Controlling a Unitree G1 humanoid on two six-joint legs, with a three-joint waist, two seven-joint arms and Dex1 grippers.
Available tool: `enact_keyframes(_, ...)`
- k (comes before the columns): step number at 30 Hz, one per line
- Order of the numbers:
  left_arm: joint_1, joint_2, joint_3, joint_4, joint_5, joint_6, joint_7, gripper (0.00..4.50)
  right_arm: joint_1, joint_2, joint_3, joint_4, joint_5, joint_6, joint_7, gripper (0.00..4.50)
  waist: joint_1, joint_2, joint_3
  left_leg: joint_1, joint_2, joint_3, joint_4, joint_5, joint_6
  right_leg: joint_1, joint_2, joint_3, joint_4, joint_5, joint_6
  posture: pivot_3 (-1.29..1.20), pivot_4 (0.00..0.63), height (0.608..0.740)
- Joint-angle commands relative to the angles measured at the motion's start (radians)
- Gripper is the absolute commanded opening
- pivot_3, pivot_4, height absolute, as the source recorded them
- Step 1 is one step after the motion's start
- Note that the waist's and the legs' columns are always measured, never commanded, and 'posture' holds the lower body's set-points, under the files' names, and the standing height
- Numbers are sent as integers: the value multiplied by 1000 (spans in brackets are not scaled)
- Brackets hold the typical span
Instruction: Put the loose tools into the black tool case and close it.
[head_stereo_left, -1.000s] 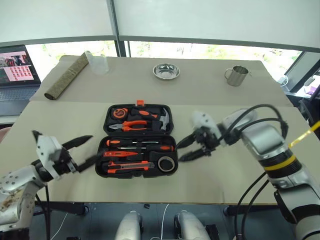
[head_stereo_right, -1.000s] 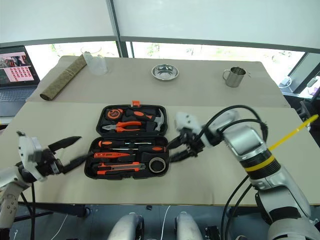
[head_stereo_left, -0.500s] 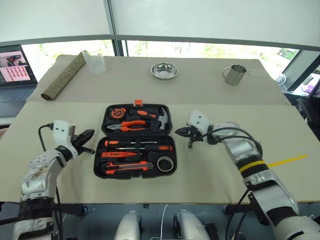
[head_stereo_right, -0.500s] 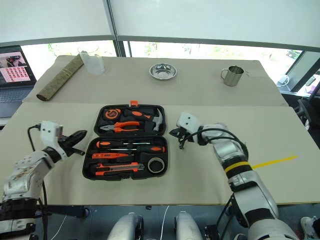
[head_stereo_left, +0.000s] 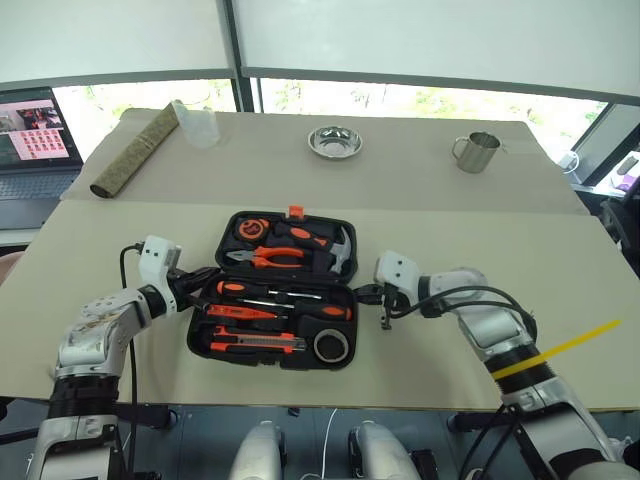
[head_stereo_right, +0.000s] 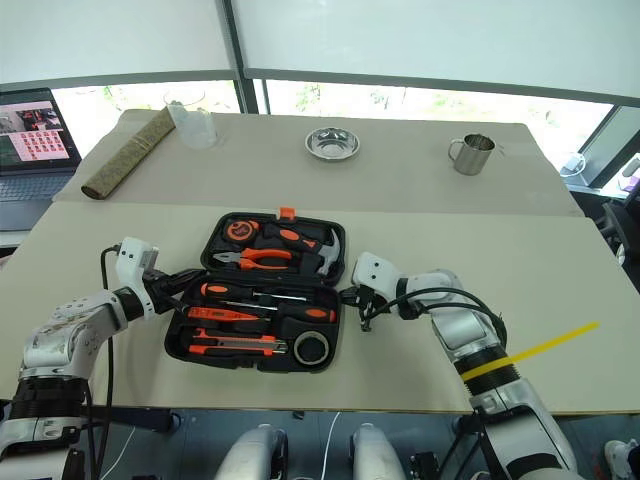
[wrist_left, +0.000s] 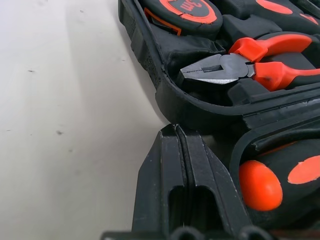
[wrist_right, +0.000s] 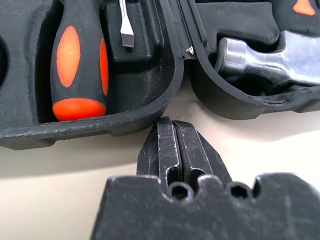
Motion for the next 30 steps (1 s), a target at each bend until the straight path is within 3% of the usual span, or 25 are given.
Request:
enact_keyframes(1,7,-8,-25,-105,-31,48,-20,69,18,-39,-60,-74,23,-7,-17,0,3,0,0,0,0,0,0,0,0,0,0,0,0,0,0,0,150,740)
enact_keyframes(5,41,-5,-27,-173,-51,89,-36,69,40,-95,-97,-119,52,22,14,0,6,0,0,0,-1,0,0,0,0,0,-1,0,0,0,1,0,150,740)
enact_keyframes(7,32,2,3,-153,-3,42,20,69,40,-105,-150,-158,141,172,26,0,7,0,0,0,-1,0,0,0,0,0,-1,0,-1,0,1,0,150,740)
enact_keyframes(9,11,26,69,-136,-26,64,38,0,31,-118,-207,-202,227,273,41,575,6,-1,0,0,-1,0,0,0,0,0,-1,0,0,0,1,0,150,740)
enact_keyframes(12,-6,103,140,-173,-111,211,6,750,-5,-173,-233,-252,294,498,37,1449,1,-1,1,0,0,-1,0,0,0,0,0,0,0,0,1,0,150,740)
enact_keyframes(15,-21,231,112,-178,-127,360,-32,1859,-70,-218,-225,-259,337,729,1,2465,-12,-2,1,0,0,-1,0,0,0,0,0,0,0,0,1,0,150,740)
enact_keyframes(21,-199,211,104,-97,-193,593,35,4060,-237,-106,-243,-166,386,1057,-149,4487,-8,-3,1,1,0,-1,0,0,0,0,1,0,0,0,1,0,150,740)
enact_keyframes(22,-225,192,106,-82,-193,629,62,4410,-249,-87,-246,-149,386,1069,-170,4500,-7,-3,1,1,0,-2,0,0,0,0,1,0,0,0,1,0,150,740)
enact_keyframes(26,-304,110,99,-12,-157,694,163,4410,-316,15,-282,-60,354,1125,-309,4500,-6,-4,1,-1,-2,-2,0,0,0,0,-1,0,0,-1,2,0,150,740)
enact_keyframes(30,-321,79,73,22,-137,688,189,4410,-354,65,-281,1,310,1054,-416,4500,-11,-4,2,-5,-2,-2,0,0,0,-5,-1,0,1,0,2,0,150,740)
